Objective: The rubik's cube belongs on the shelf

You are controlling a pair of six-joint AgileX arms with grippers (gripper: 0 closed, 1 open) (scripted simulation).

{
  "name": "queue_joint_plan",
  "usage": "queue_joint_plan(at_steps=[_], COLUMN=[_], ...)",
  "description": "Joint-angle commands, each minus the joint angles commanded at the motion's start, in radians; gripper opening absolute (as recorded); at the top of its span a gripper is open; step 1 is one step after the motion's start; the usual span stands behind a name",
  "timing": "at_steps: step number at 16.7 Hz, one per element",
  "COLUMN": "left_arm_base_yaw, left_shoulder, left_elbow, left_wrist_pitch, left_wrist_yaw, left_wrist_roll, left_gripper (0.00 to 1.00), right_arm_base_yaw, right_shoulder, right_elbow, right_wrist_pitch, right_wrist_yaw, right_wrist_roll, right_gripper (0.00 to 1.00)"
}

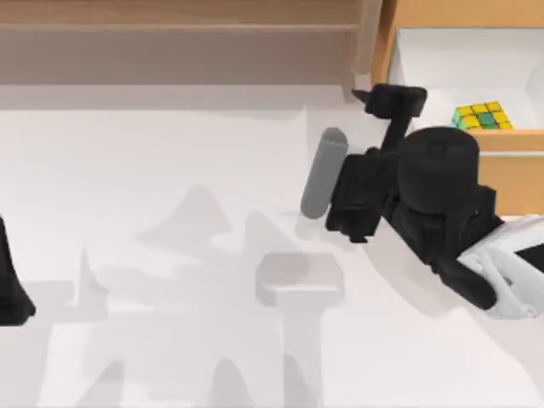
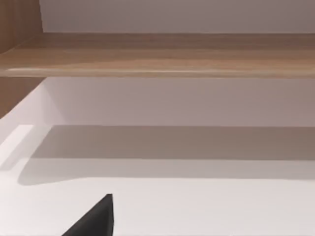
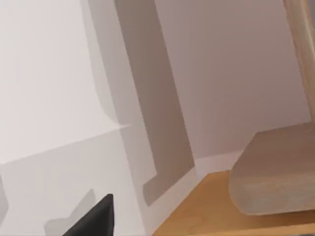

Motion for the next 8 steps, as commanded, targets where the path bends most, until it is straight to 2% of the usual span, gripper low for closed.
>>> queue_joint_plan(at_steps=[8], left_arm_base_yaw=[0.000], left_shoulder=[0.000], left_elbow=[0.000], left_wrist_pitch=[0.000], left_wrist_yaw=[0.000], left_wrist_roll=[0.000], left_gripper=[1.00], right_arm_base_yaw=[-0.127], right_shoulder=[0.092], right_elbow=[0.663], right_wrist_pitch=[-1.067], right_wrist_yaw=[-0.081], right_wrist_roll=[0.482], right_gripper=[1.00])
